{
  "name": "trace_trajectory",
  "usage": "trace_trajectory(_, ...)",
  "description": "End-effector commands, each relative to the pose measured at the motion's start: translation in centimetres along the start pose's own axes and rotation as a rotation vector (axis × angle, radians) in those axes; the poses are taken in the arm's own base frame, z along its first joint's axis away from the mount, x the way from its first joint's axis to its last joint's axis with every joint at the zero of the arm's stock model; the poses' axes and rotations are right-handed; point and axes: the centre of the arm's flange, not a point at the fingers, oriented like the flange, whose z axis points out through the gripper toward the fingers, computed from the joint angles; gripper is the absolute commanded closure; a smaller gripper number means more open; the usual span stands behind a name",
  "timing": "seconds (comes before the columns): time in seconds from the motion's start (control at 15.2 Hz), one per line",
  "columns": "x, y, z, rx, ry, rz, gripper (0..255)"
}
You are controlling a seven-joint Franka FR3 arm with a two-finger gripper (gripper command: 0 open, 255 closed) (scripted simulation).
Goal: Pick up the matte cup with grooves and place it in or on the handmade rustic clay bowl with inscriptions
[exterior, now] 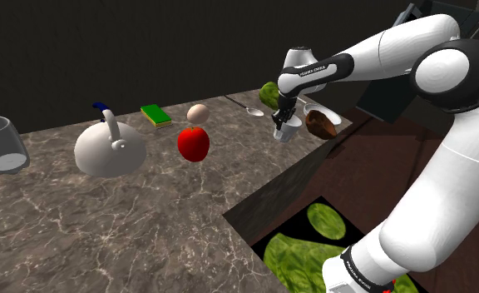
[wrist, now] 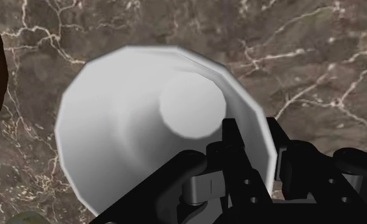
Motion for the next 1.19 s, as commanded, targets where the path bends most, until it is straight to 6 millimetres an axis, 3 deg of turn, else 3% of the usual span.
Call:
trace_trajectory(0.0,0.0,0.1,-0.5,0.0,0.0,0.0,255)
trace_trajectory(1.12,-0.5,1.6,-9.3,0.0,0.0,0.0,255)
